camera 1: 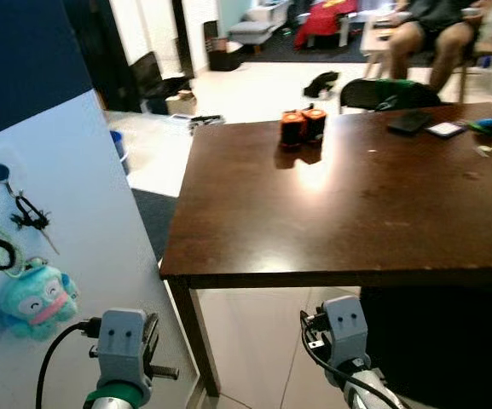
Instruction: Hang keys on a hook
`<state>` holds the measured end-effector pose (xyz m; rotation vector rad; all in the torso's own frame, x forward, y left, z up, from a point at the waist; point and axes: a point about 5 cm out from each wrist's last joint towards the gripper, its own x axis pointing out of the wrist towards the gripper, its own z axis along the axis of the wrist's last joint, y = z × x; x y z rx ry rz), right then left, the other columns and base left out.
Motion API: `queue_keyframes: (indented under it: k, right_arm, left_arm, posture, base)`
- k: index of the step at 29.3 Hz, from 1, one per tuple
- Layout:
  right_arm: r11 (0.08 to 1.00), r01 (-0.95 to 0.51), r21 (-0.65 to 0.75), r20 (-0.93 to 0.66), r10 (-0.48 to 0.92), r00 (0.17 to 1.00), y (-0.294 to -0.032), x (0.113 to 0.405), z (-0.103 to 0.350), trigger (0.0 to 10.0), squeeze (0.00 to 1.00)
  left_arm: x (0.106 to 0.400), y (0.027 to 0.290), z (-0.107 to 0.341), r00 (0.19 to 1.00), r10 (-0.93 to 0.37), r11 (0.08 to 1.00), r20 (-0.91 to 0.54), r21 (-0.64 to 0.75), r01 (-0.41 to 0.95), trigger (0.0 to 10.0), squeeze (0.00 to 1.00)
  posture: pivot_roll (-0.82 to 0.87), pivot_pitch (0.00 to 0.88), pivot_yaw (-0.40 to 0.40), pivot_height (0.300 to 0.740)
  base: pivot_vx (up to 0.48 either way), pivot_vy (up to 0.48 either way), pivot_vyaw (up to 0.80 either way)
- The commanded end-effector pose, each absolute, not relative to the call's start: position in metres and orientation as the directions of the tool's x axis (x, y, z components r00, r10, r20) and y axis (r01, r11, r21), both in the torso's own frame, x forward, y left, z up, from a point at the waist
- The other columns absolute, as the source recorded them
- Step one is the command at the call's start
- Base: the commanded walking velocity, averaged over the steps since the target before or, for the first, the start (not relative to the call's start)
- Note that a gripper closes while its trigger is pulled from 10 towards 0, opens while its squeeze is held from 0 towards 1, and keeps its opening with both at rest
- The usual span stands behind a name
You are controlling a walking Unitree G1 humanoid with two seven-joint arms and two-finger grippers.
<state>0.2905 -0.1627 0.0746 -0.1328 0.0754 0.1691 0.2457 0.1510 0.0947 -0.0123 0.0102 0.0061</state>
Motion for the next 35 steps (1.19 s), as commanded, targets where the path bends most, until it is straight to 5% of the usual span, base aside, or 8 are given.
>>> queue_keyframes:
  k: [1, 35]
  right_arm:
    - [0.977, -0.18, -0.117, -0.083, 0.171, 0.982, -0.16, 0.2878, 0.0728, 10.0, 0.0]
    - [0.977, -0.183, -0.108, -0.081, 0.175, 0.981, -0.1592, 0.2875, 0.0715, 10.0, 0.0]
  left_arm:
    - [0.2438, 0.1519, 0.0942, 1.0, 0.002, 1.0, -0.011, -0.009, -0.002, 10.0, 0.0]
    - [0.2442, 0.1533, 0.0955, 1.0, -0.003, 1.0, -0.007, -0.01, 0.003, 10.0, 0.0]
  posture:
    - [-0.09, 0.028, 0.215, 0.74]
    - [-0.08, 0.019, 0.219, 0.74]
  base:
    - [0.0, -0.48, 0.0]
    - [0.0, -0.48, 0.0]
